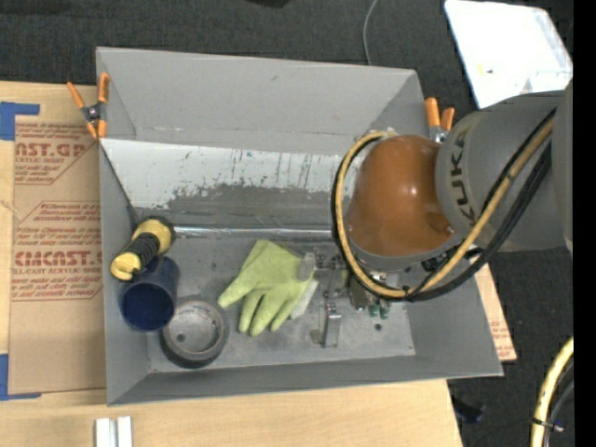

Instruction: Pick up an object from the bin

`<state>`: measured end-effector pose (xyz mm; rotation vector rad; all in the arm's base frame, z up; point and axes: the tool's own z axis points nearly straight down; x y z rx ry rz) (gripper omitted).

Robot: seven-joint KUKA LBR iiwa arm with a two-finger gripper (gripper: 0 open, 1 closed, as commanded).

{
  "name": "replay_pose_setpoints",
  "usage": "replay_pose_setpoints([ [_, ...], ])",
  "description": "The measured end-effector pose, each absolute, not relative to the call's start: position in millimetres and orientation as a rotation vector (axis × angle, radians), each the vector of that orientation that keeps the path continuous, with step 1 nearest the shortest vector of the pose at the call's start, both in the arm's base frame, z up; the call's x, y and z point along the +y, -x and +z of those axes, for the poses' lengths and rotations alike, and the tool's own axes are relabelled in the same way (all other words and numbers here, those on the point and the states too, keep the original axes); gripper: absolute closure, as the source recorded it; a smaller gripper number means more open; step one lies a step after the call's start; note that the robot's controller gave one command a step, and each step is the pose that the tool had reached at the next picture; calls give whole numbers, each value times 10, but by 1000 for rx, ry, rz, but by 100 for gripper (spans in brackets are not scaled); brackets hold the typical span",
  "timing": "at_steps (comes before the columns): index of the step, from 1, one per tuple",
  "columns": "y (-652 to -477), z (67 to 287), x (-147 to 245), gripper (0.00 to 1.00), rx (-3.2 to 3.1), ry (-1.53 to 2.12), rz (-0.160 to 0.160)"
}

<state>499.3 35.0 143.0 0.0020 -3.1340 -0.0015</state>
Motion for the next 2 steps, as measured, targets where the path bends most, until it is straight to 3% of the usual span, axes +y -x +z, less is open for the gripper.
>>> replay_pose_setpoints([
  [1,-5011,1473,350,0,-3142,-1,-2],
  [2,-5209,840,934,0,-3145,-56,-3],
])
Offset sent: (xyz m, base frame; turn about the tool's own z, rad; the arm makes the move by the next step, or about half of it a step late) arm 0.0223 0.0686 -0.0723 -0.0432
